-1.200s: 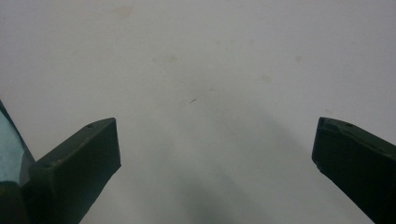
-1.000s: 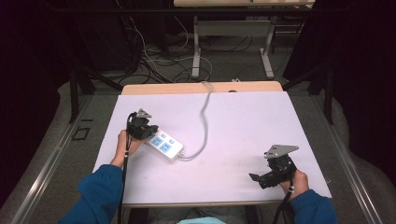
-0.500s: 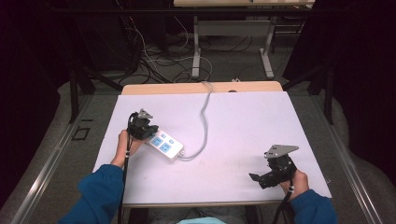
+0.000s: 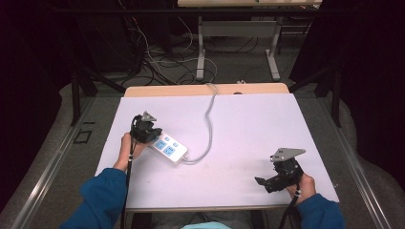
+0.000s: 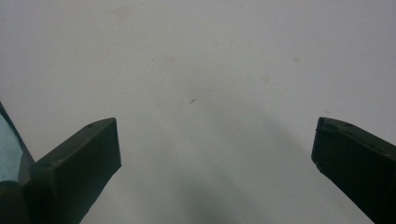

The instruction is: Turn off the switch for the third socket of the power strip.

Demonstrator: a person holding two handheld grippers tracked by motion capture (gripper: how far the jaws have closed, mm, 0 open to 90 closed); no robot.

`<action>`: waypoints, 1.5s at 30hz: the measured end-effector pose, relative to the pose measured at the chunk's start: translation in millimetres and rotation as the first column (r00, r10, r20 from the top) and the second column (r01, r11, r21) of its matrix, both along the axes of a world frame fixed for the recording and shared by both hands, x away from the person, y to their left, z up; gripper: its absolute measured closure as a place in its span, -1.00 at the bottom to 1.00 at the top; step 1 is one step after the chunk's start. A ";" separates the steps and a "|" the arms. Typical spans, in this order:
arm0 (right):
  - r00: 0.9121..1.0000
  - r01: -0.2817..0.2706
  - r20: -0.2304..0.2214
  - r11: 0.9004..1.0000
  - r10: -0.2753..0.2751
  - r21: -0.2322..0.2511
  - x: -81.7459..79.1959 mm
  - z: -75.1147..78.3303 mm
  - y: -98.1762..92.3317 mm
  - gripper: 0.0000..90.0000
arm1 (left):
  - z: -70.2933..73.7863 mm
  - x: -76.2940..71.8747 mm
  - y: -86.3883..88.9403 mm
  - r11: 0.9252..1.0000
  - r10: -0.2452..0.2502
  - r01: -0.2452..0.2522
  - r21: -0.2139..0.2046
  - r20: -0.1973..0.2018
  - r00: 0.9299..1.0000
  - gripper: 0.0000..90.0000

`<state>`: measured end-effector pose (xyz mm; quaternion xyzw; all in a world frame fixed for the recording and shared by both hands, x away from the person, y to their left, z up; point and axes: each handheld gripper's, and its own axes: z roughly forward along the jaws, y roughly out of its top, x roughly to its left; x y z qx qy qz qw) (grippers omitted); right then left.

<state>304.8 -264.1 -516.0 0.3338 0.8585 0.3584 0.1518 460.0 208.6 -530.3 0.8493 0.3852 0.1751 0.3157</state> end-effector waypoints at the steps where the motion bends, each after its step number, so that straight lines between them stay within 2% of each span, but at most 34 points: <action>1: 1.000 0.005 0.003 1.000 -0.005 0.005 0.0 -0.7 0.4 -0.98 | -0.2 0.4 0.3 1.000 -0.003 0.003 -0.003 0.004 1.000 1.00; 4: 1.000 0.001 -0.002 1.000 -0.001 0.000 -0.2 0.0 0.2 -0.98 | -1.4 0.0 -0.4 1.000 0.002 -0.002 -0.006 0.005 1.000 1.00; 5: 1.000 0.002 0.002 1.000 -0.002 0.005 0.0 -0.7 0.6 -0.98 | -0.1 -0.1 0.0 1.000 -0.005 0.005 0.004 -0.011 1.000 1.00; 8: 1.000 0.003 0.004 1.000 -0.003 0.005 0.0 -0.6 0.5 -0.98 | 0.2 -0.2 -0.5 1.000 -0.004 0.004 0.013 -0.009 1.000 1.00; 9: 1.000 0.002 0.003 1.000 -0.002 0.005 0.0 -0.6 0.5 -0.98 | -0.8 -0.5 -1.1 1.000 0.002 -0.002 0.011 0.005 1.000 1.00; 11: 1.000 0.002 0.003 1.000 -0.002 0.005 0.0 -0.6 0.5 -0.98 | 0.2 -0.1 -0.3 1.000 -0.006 0.006 0.012 -0.012 1.000 1.00; 12: 1.000 0.002 0.003 1.000 -0.002 0.005 0.0 -0.6 0.5 -0.98 | -0.7 -0.4 -0.7 1.000 0.001 -0.001 0.009 0.002 1.000 1.00; 14: 1.000 0.001 0.004 1.000 -0.001 0.005 0.2 -0.7 0.4 -0.98 | -0.6 -0.3 -0.5 1.000 -0.001 0.001 0.002 -0.006 1.000 1.00; 24: 1.000 0.003 0.003 1.000 -0.003 0.005 0.0 -0.7 0.5 -0.98 | -1.5 0.1 -0.2 1.000 0.008 -0.007 -0.006 0.007 1.000 1.00; 29: 1.000 0.006 -0.002 1.000 -0.006 0.007 -0.2 -0.7 0.8 -0.98 | -1.4 -0.2 0.2 1.000 0.009 -0.009 -0.005 0.003 1.000 1.00; 30: 1.000 0.006 -0.001 1.000 -0.006 0.007 -0.2 -0.7 0.8 -0.98 | -0.1 0.2 1.2 1.000 -0.003 0.003 -0.004 -0.017 1.000 1.00; 35: 1.000 0.006 -0.001 1.000 -0.006 0.005 0.0 -0.8 0.7 -0.98 | -0.3 0.1 1.2 1.000 -0.001 0.001 -0.004 -0.014 1.000 1.00; 36: 1.000 0.004 0.002 1.000 -0.004 0.005 0.2 -0.7 0.6 -0.98 | -1.3 -0.2 0.2 1.000 0.009 -0.009 -0.005 0.003 1.000 1.00; 45: 1.000 0.005 -0.001 1.000 -0.005 0.008 -0.2 -0.6 0.7 -0.98 | -1.3 -0.3 0.0 1.000 0.009 -0.009 -0.004 0.004 1.000 1.00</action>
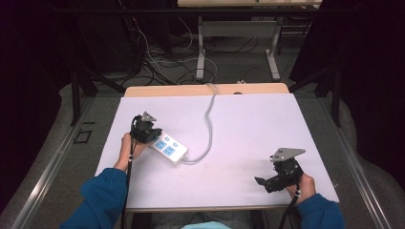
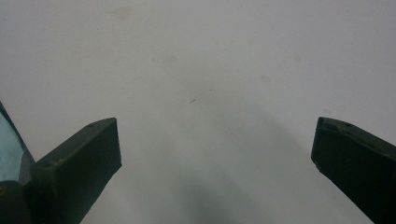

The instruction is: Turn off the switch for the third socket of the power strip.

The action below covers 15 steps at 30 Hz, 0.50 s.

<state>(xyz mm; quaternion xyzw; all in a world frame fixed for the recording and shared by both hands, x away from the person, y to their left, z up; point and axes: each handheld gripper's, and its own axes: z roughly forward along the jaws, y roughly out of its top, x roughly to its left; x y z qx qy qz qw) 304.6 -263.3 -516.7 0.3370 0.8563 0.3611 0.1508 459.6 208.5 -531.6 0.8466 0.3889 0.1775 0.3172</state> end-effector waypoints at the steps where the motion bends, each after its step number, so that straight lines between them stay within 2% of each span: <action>1: 1.000 0.001 0.000 1.000 -0.001 0.000 0.0 0.0 0.0 -0.98 | 0.0 -0.1 -0.1 1.000 -0.001 0.001 0.000 -0.001 1.000 1.00; 7: 1.000 -0.003 0.007 1.000 0.003 -0.001 0.4 -0.1 -0.3 -0.98 | 0.4 -0.1 -0.5 1.000 -0.006 0.006 0.006 0.000 1.000 1.00; 8: 1.000 -0.001 0.004 1.000 0.001 -0.002 0.2 0.0 -0.3 -0.98 | 1.4 -0.1 -0.3 1.000 -0.015 0.015 0.013 -0.012 1.000 1.00; 9: 1.000 -0.003 0.008 1.000 0.003 -0.002 0.4 -0.1 -0.3 -0.98 | 0.6 -0.4 -1.1 1.000 -0.006 0.006 0.015 0.004 1.000 1.00; 11: 1.000 -0.002 -0.001 1.000 0.002 -0.006 0.0 0.6 -0.4 -0.98 | 1.4 -0.3 -0.4 1.000 -0.013 0.013 0.015 -0.010 1.000 1.00; 15: 1.000 -0.003 -0.002 1.000 0.003 -0.007 0.0 0.6 -0.5 -0.98 | 0.8 -0.5 -1.4 1.000 -0.007 0.007 0.017 0.004 1.000 1.00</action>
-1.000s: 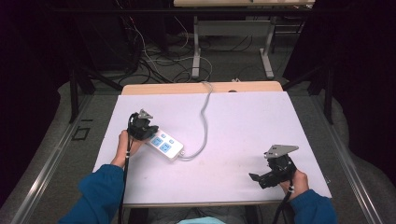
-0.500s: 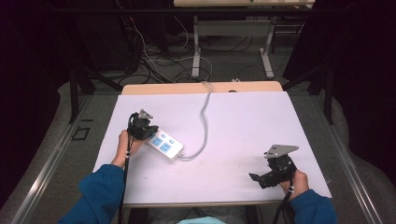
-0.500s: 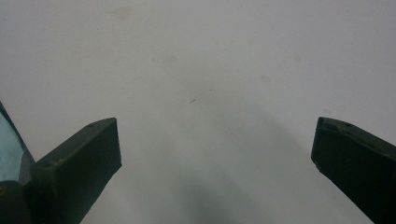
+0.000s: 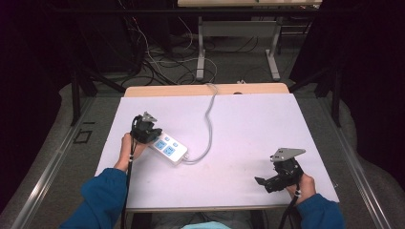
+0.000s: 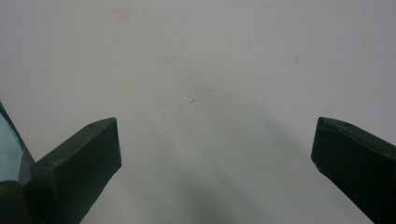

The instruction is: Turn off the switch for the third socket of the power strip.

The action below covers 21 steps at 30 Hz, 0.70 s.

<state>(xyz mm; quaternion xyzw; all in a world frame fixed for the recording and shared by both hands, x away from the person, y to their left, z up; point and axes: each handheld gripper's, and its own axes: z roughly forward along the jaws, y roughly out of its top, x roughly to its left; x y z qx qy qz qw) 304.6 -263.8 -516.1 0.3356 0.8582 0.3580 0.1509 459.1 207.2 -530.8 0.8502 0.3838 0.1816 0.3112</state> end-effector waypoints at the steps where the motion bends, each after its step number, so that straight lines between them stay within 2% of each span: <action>1: 1.000 -0.002 0.003 1.000 0.002 0.000 0.2 -0.1 -0.1 -0.98 | 0.0 0.0 0.1 1.000 -0.001 0.001 0.000 0.000 1.000 1.00; 7: 1.000 -0.002 0.003 1.000 0.002 0.001 0.2 -0.2 -0.1 -0.98 | 1.1 -0.1 -0.2 1.000 -0.011 0.011 0.010 -0.009 1.000 1.00; 8: 1.000 0.000 0.008 1.000 0.000 0.006 0.3 -0.7 0.2 -0.98 | 0.3 -0.4 -1.1 1.000 -0.005 0.005 0.013 0.005 1.000 1.00; 9: 1.000 0.000 0.008 1.000 0.000 0.006 0.4 -0.7 0.1 -0.98 | 0.7 -0.5 -1.1 1.000 -0.006 0.006 0.018 0.002 1.000 1.00; 21: 1.000 -0.001 0.002 1.000 0.001 0.001 0.1 -0.1 -0.1 -0.98 | 1.3 -0.2 -0.4 1.000 -0.010 0.010 0.013 -0.008 1.000 1.00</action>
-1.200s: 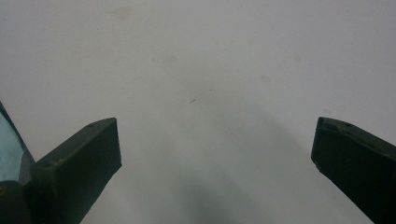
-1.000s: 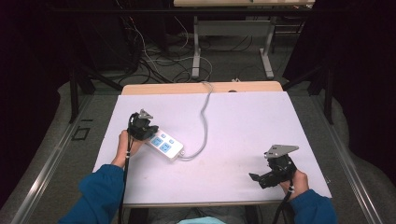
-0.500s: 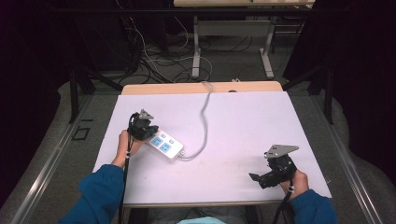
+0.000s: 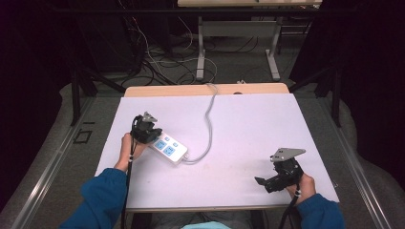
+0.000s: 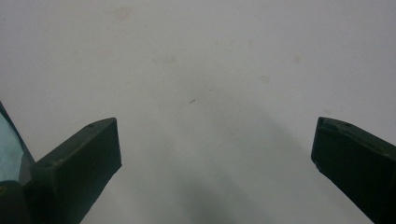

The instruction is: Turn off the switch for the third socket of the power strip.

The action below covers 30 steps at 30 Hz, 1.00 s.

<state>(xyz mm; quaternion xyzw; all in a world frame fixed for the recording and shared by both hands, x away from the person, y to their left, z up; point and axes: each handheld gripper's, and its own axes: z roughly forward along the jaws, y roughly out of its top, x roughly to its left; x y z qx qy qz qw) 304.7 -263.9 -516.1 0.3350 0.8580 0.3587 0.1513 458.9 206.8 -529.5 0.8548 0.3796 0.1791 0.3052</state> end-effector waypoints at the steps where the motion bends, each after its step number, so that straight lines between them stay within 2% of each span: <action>1: 1.000 -0.001 0.001 1.000 0.001 0.000 0.1 -0.1 0.0 -0.98 | 0.8 -0.2 -0.2 1.000 -0.001 0.001 0.010 -0.005 1.000 1.00; 15: 1.000 0.001 0.006 1.000 -0.001 0.004 0.3 -0.6 0.3 -0.98 | 0.9 -0.3 -0.3 1.000 -0.001 0.001 0.011 -0.004 1.000 1.00; 18: 1.000 0.000 0.006 1.000 0.000 0.005 0.3 -0.6 0.2 -0.98 | 1.4 -0.6 0.3 1.000 0.002 -0.002 -0.008 0.008 1.000 1.00; 20: 1.000 0.000 0.007 1.000 0.000 0.005 0.3 -0.6 0.2 -0.98 | 3.3 -1.2 0.6 1.000 0.000 0.000 0.000 0.003 1.000 1.00; 30: 1.000 0.000 0.008 1.000 0.000 0.005 0.3 -0.6 0.2 -0.98 | 2.7 -0.9 1.4 1.000 0.005 -0.004 -0.012 0.007 1.000 1.00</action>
